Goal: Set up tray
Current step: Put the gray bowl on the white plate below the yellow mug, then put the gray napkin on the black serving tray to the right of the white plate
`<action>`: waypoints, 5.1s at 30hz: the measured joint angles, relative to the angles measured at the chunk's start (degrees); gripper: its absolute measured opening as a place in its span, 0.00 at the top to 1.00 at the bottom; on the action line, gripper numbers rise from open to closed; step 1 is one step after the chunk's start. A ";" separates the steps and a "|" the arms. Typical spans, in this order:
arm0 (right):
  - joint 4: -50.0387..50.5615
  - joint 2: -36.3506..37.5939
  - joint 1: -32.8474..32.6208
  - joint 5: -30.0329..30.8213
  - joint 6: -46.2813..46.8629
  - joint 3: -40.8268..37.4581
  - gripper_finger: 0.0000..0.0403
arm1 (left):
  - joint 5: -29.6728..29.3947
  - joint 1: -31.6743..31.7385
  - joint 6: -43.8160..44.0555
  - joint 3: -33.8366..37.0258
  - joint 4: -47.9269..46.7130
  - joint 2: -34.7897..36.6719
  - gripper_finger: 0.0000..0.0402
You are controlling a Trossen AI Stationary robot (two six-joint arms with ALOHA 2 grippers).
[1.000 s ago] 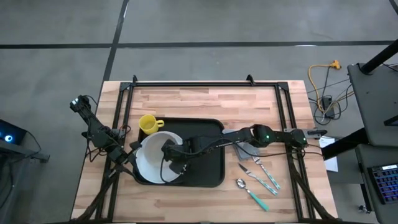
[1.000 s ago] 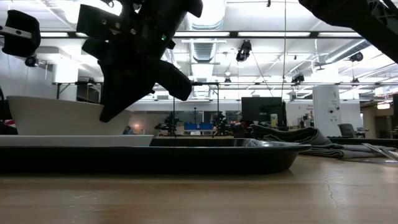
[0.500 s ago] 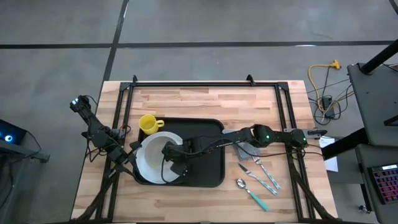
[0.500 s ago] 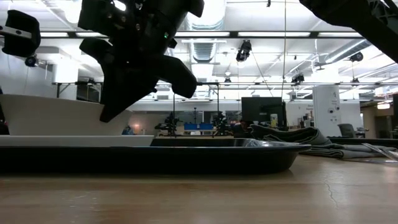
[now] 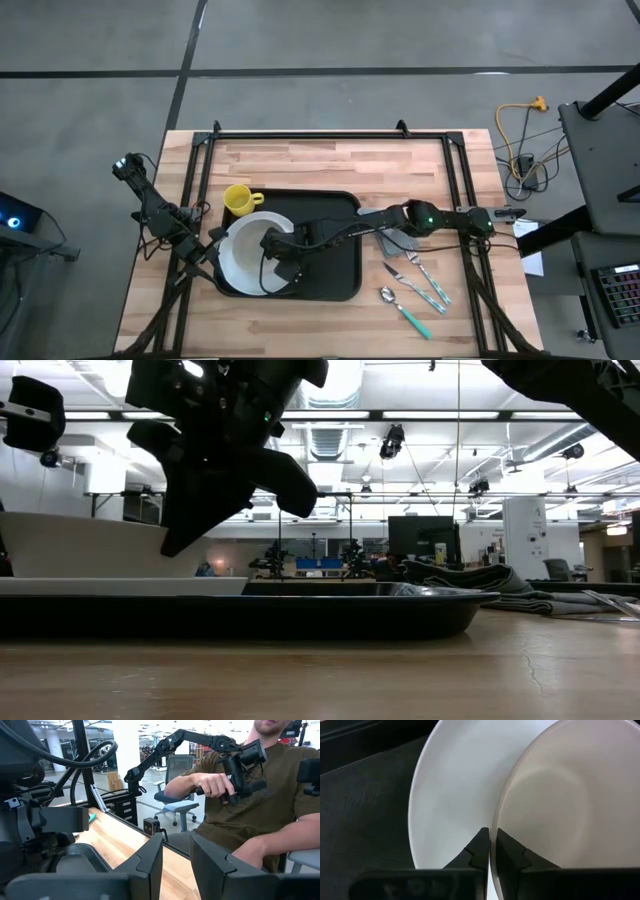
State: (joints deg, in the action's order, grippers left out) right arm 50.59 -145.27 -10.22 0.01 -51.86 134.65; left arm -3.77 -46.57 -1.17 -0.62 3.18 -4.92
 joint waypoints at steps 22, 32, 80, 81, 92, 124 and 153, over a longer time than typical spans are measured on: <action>0.04 2.32 -0.37 4.07 2.47 0.00 0.76 | 0.00 0.00 0.00 0.00 -0.01 0.02 0.80; 4.15 4.92 -0.42 4.27 9.46 0.02 0.67 | 0.00 -0.02 0.00 0.00 0.02 0.02 0.80; 38.98 16.14 -0.35 -9.07 40.61 -11.76 0.68 | 0.00 -0.02 0.00 0.00 0.01 0.02 0.80; 38.71 17.43 -0.35 -9.07 40.97 -14.31 0.68 | 0.00 -0.01 0.00 0.00 0.01 0.02 0.80; 14.82 38.94 -0.28 -8.50 47.53 -49.05 0.70 | 0.00 -0.02 0.00 0.00 0.01 0.02 0.80; -1.97 59.87 -7.54 18.48 61.16 -82.65 0.70 | 0.00 -0.02 0.00 0.00 0.01 0.00 0.80; -6.41 59.80 -7.52 16.71 59.28 -85.47 0.47 | 0.00 -0.02 0.00 -0.02 0.01 -0.01 0.80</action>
State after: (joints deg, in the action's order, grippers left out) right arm 44.18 -85.47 -17.74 16.72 7.42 49.18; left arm -3.77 -46.58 -1.17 -0.64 3.18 -4.93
